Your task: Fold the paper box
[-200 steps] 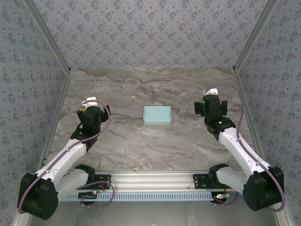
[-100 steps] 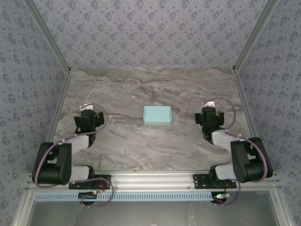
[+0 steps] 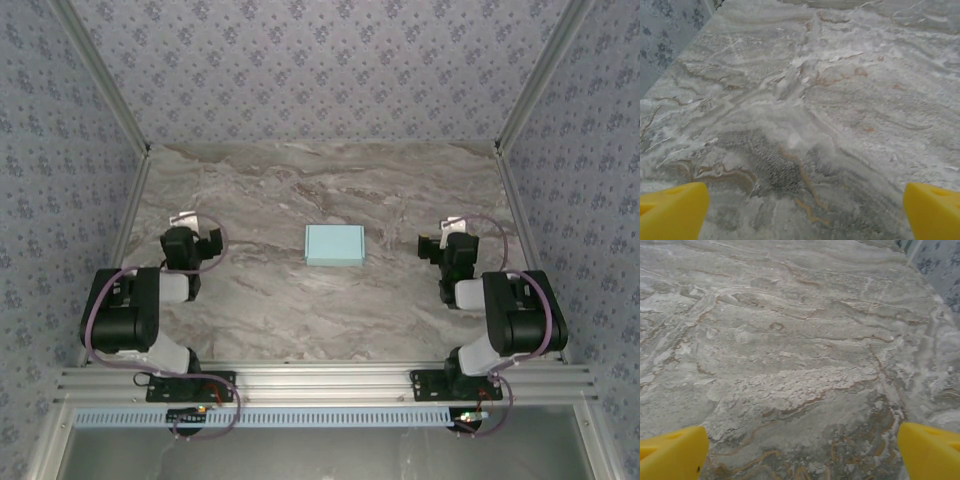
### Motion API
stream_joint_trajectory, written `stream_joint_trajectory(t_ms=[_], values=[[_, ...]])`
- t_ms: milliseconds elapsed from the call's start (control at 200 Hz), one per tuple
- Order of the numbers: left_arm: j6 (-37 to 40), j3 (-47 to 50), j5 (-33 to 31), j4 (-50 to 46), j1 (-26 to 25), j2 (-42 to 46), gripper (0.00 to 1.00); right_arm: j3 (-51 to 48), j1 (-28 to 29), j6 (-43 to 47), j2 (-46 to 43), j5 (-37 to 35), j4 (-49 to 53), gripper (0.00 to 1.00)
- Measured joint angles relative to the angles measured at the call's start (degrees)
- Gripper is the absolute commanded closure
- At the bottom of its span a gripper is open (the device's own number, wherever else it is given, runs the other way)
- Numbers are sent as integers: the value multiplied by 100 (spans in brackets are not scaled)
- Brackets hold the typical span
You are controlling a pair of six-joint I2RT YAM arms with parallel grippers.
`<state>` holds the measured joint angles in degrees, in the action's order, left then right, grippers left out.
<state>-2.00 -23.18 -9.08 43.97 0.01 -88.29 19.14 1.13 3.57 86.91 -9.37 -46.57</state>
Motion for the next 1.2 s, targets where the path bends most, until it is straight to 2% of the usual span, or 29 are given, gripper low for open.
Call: stream_joint_trajectory(t_ms=[155,405,1199], values=[[0,0,98,87,0,0,1,181,-201,-131,2,258,22,1],[0,0,98,129,0,0,1,188,-212,-164,2,387,50,1],[0,0,101,127,0,0,1,188,-212,-166,2,426,50,1]])
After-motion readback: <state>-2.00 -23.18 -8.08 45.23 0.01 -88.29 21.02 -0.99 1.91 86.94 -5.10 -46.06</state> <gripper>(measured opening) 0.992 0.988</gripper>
